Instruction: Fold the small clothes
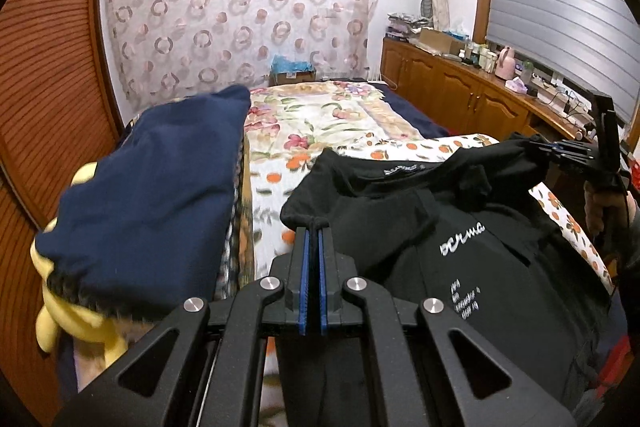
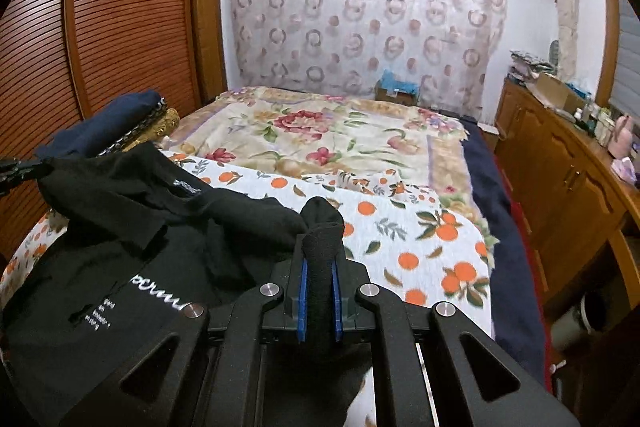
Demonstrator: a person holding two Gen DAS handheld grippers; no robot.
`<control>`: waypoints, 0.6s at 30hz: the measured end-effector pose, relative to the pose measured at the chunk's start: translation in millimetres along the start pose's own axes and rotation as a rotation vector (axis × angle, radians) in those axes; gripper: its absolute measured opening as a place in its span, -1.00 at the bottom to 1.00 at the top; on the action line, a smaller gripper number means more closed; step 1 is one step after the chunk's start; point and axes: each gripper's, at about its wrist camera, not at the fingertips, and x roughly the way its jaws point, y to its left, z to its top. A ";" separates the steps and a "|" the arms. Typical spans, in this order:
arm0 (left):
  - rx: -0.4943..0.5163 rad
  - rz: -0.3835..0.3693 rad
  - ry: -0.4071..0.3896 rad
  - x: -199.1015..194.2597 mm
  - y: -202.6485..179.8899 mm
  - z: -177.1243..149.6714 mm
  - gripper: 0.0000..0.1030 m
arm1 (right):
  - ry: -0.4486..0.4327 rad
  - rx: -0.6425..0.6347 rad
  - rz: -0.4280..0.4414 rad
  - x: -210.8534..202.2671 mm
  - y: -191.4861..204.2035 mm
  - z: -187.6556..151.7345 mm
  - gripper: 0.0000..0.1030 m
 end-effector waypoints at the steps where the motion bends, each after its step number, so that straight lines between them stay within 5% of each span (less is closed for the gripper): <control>1: -0.004 -0.004 -0.002 -4.0 -0.2 -6.9 -0.90 | -0.002 0.007 -0.003 -4.0 0.9 -4.3 -0.83; 18: -0.086 -0.021 -0.062 -100.6 5.9 -90.9 -0.90 | -0.021 0.067 -0.024 -130.7 18.4 -87.6 -0.83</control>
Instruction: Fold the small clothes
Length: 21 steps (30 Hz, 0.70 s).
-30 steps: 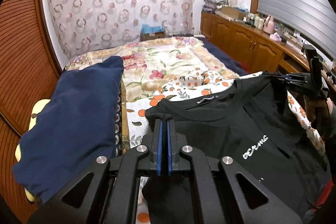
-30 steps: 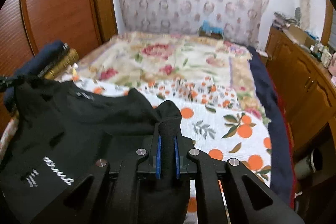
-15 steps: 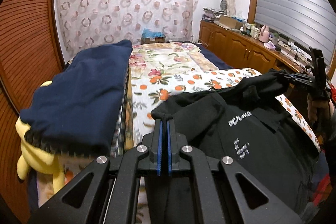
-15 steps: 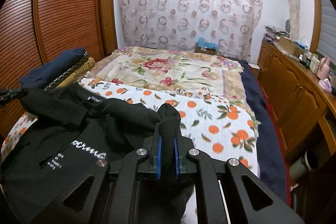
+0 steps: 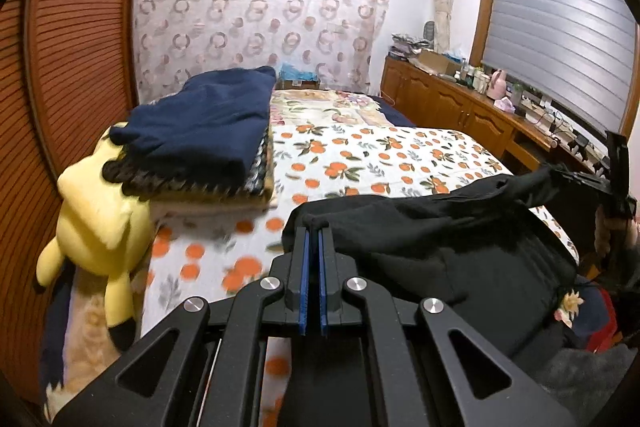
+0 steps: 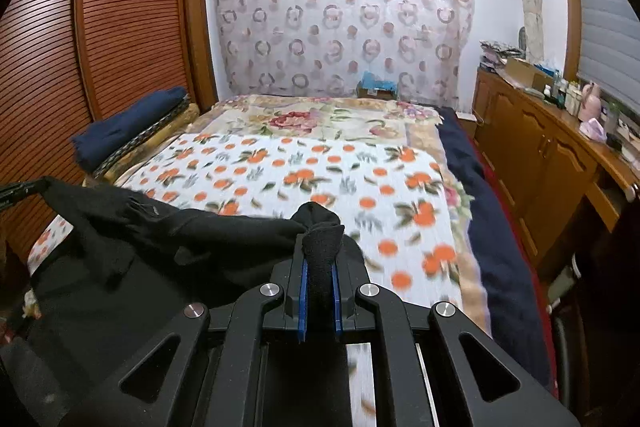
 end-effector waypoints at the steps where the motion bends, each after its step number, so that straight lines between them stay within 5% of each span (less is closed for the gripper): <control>1: -0.003 -0.002 0.004 -4.6 0.0 -5.7 -0.90 | 0.004 -0.006 -0.003 -7.8 2.5 -3.3 -0.83; 9: 0.028 0.045 0.069 -17.6 -0.2 -31.4 -0.90 | 0.082 -0.074 0.003 -47.6 12.1 -24.7 -0.82; 15: 0.004 0.064 0.123 -4.6 11.1 -50.1 -0.90 | 0.191 -0.081 -0.013 -23.1 11.3 -41.7 -0.82; 21: 0.007 0.067 0.153 3.8 11.6 -58.3 -0.88 | 0.203 -0.040 -0.006 -14.1 2.2 -36.9 -0.82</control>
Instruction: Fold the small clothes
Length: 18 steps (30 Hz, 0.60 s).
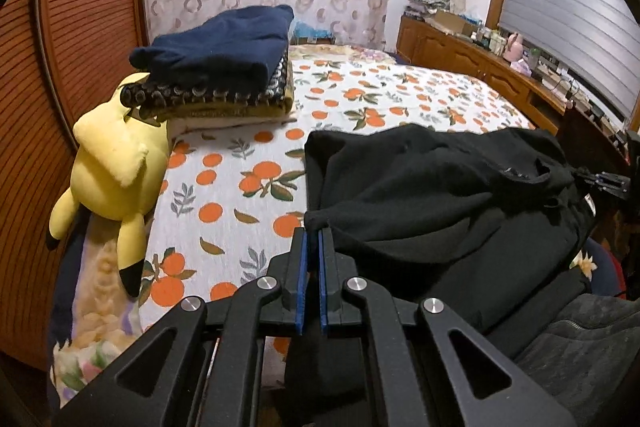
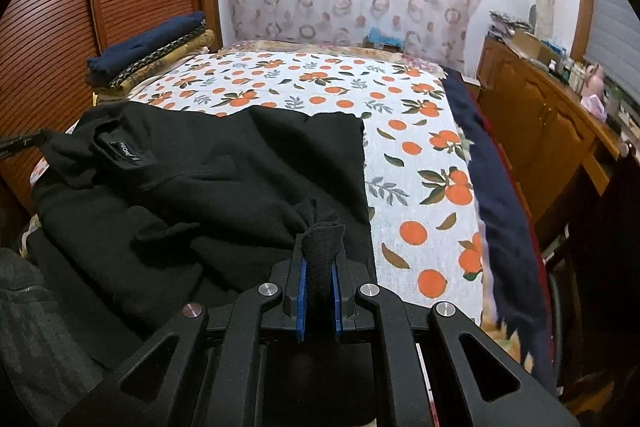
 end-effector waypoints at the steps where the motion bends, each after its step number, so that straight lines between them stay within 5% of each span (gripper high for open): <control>1: 0.000 0.003 0.002 1.0 0.4 -0.5 -0.81 | 0.001 -0.001 0.000 -0.6 -0.4 1.9 -0.82; 4: -0.014 0.022 0.002 4.1 6.1 1.0 -0.23 | -0.003 0.005 0.004 -0.1 -3.2 6.9 -0.82; 6: -0.026 0.028 0.010 7.5 11.7 2.7 -0.16 | -0.019 0.005 -0.003 1.7 -3.6 6.1 -0.77; 8: -0.036 0.039 0.017 10.7 17.2 5.7 0.28 | -0.039 0.004 -0.022 -1.1 -3.9 4.2 -0.65; 10: -0.041 0.037 0.009 12.7 21.3 10.1 0.51 | -0.049 0.012 -0.027 -5.3 -5.0 8.0 -0.62; 14: -0.052 0.021 -0.001 20.9 27.4 24.7 0.52 | -0.064 -0.002 -0.072 -12.4 -4.3 15.3 -0.11; 18: -0.053 0.011 -0.015 30.3 27.9 43.7 0.52 | -0.095 -0.010 -0.081 -15.9 -3.3 23.8 0.10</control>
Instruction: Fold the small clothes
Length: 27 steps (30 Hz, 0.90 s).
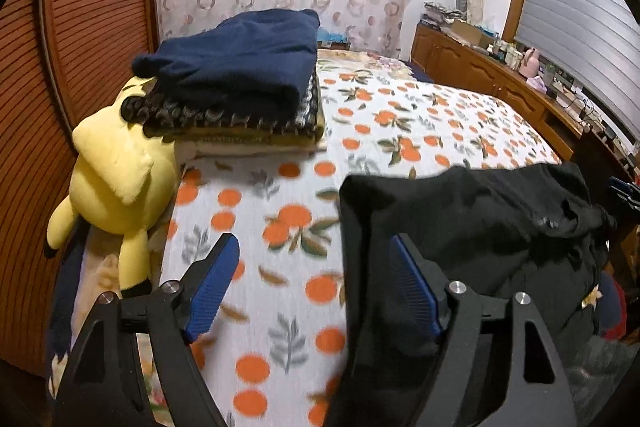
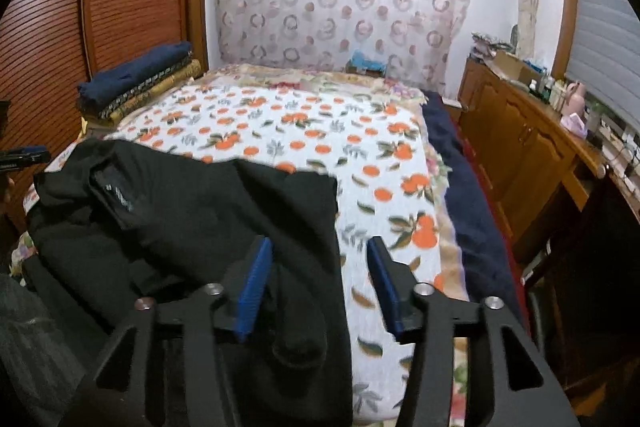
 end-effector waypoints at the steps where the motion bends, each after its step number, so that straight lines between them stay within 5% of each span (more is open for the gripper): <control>1: 0.003 -0.008 -0.005 2.4 -1.2 5.2 0.52 | -0.001 -0.002 -0.005 1.9 0.0 2.8 0.11; 12: 0.085 -0.036 0.054 49.7 -23.1 44.6 0.52 | 0.045 -0.006 0.026 61.9 -1.8 22.7 0.23; 20: 0.098 -0.054 0.142 76.0 -32.7 35.6 0.52 | 0.168 0.026 0.122 103.4 -12.3 20.6 0.25; 27: 0.056 -0.084 0.176 85.5 -28.0 29.5 0.52 | 0.233 0.021 0.103 118.1 -14.3 19.2 0.25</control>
